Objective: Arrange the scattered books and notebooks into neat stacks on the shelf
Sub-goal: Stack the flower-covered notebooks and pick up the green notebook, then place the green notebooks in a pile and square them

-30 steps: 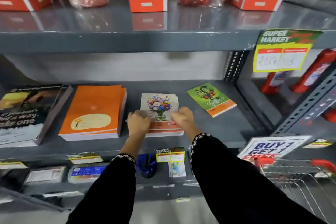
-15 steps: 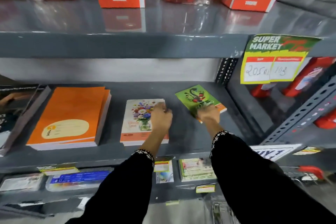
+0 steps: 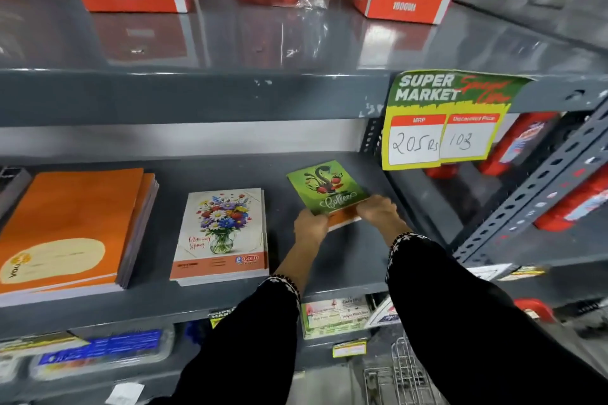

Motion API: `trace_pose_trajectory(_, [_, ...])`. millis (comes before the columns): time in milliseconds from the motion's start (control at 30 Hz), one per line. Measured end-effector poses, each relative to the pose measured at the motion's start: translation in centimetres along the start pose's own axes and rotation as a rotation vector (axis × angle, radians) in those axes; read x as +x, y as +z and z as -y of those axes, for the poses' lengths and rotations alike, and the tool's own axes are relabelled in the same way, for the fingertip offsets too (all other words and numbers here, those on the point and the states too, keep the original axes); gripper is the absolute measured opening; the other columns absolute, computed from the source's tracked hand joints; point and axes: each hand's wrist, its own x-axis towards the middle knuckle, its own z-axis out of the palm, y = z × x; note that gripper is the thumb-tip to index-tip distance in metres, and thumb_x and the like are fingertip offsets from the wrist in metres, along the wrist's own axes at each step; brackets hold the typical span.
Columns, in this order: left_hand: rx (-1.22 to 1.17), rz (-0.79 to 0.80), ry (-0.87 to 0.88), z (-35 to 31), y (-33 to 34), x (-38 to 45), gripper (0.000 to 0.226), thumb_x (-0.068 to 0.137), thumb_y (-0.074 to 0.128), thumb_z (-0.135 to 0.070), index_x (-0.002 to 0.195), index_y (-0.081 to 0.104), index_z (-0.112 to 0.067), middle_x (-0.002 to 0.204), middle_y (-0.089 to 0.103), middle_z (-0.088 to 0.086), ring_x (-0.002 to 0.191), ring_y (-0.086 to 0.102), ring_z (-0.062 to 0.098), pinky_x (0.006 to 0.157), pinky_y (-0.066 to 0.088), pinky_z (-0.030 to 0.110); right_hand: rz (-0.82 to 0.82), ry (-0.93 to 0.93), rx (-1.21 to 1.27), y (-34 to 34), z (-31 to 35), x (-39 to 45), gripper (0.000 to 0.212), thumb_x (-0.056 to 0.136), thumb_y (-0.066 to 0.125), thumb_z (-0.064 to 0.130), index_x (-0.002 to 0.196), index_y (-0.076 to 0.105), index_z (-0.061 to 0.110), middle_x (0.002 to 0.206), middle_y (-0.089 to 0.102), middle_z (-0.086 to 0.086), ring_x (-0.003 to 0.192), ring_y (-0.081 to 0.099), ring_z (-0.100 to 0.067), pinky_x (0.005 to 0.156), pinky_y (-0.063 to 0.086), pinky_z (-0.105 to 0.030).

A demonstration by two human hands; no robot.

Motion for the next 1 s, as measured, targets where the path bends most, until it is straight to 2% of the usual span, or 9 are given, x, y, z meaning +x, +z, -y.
trace_pose_trajectory(100, [-0.025, -0.012, -0.042, 0.6, -1.0, -0.4, 0.039, 0.083, 0.067, -0.019, 0.115, 0.062, 0.003, 0.117, 0.065, 0.02, 0.109, 0.061, 0.034, 0.094, 0.051, 0.04, 0.027, 0.042, 0.073, 0.1, -1.1, -1.1, 0.058, 0.085, 0.052, 0.028, 0.137, 0.046, 0.006, 0.145, 0.045, -0.017, 0.133, 0.043, -0.032, 0.112, 0.038, -0.04])
trace_pose_trajectory(167, [0.012, -0.011, -0.007, 0.9, -2.1, -0.8, 0.029, 0.081, 0.068, -0.012, 0.104, 0.068, 0.004, 0.11, 0.069, 0.021, 0.103, 0.065, 0.034, 0.087, 0.053, 0.038, 0.048, 0.058, 0.157, 0.2, -2.0, -2.1, 0.052, 0.084, 0.056, 0.027, 0.13, 0.054, 0.002, 0.137, 0.054, -0.019, 0.125, 0.053, -0.03, 0.106, 0.045, -0.036])
trace_pose_trajectory(267, [0.08, -0.029, 0.087, 0.8, -4.2, -1.9, 0.009, 0.079, 0.062, -0.001, 0.074, 0.069, -0.003, 0.099, 0.072, 0.024, 0.096, 0.067, 0.035, 0.079, 0.054, 0.039, 0.069, 0.042, 0.339, 0.9, -2.4, -4.3, 0.046, 0.084, 0.06, 0.025, 0.122, 0.06, -0.001, 0.129, 0.061, -0.02, 0.1, 0.059, -0.021, 0.077, 0.048, -0.029])
trace_pose_trajectory(400, [0.139, -0.064, 0.164, 1.1, -8.8, -3.1, 0.035, 0.079, 0.059, 0.002, 0.05, 0.046, -0.014, 0.072, 0.061, 0.012, 0.07, 0.06, 0.024, 0.06, 0.04, 0.029, -0.027, 0.041, 0.488, 3.1, -0.9, -8.8, 0.055, 0.079, 0.072, 0.035, 0.117, 0.061, -0.003, 0.122, 0.064, -0.016, 0.1, 0.06, -0.023, 0.074, 0.036, -0.025])
trace_pose_trajectory(500, [0.177, -0.107, 0.18, 2.0, -13.8, -4.1, 0.027, 0.08, 0.059, 0.001, 0.057, 0.057, -0.013, 0.062, 0.058, 0.003, 0.056, 0.054, 0.016, 0.052, 0.042, 0.027, -0.075, -0.028, 0.603, 5.4, 1.9, -12.7, 0.053, 0.074, 0.078, 0.035, 0.109, 0.066, -0.003, 0.113, 0.069, -0.015, 0.1, 0.063, -0.021, 0.077, 0.045, -0.027])
trace_pose_trajectory(633, [0.25, -0.169, 0.197, 4.5, -20.1, -4.8, 0.012, 0.081, 0.058, -0.002, 0.076, 0.068, -0.005, 0.084, 0.069, 0.017, 0.085, 0.065, 0.032, 0.069, 0.049, 0.033, -0.063, -0.152, 0.594, 8.3, 5.7, -16.9, 0.037, 0.075, 0.077, 0.031, 0.098, 0.073, 0.003, 0.105, 0.074, -0.015, 0.101, 0.067, -0.027, 0.087, 0.051, -0.034])
trace_pose_trajectory(800, [0.226, -0.222, 0.129, 7.2, -23.7, -5.5, 0.036, 0.08, 0.056, 0.002, 0.048, 0.047, -0.011, 0.053, 0.049, 0.004, 0.067, 0.052, 0.026, 0.049, 0.037, 0.029, -0.009, -0.186, 0.415, 10.6, 8.2, -19.5, 0.042, 0.081, 0.071, 0.035, 0.104, 0.069, 0.001, 0.113, 0.068, -0.018, 0.106, 0.065, -0.03, 0.088, 0.051, -0.032])
trace_pose_trajectory(933, [0.256, -0.217, 0.147, 8.3, -24.0, -5.9, 0.013, 0.084, 0.06, -0.004, 0.083, 0.071, 0.004, 0.089, 0.072, 0.021, 0.088, 0.067, 0.034, 0.073, 0.052, 0.035, -0.046, -0.188, 0.331, 11.3, 8.6, -20.3, 0.039, 0.085, 0.066, 0.033, 0.108, 0.069, 0.001, 0.117, 0.067, -0.018, 0.105, 0.066, -0.031, 0.091, 0.051, -0.034])
trace_pose_trajectory(1000, [0.195, -0.213, 0.1, 8.5, -24.0, -5.9, 0.015, 0.085, 0.063, -0.008, 0.072, 0.07, -0.006, 0.082, 0.071, 0.014, 0.089, 0.067, 0.031, 0.072, 0.05, 0.031, -0.055, -0.216, 0.317, 11.1, 8.5, -20.6, 0.033, 0.086, 0.063, 0.031, 0.106, 0.069, 0.005, 0.11, 0.07, -0.017, 0.099, 0.067, -0.03, 0.085, 0.053, -0.032])
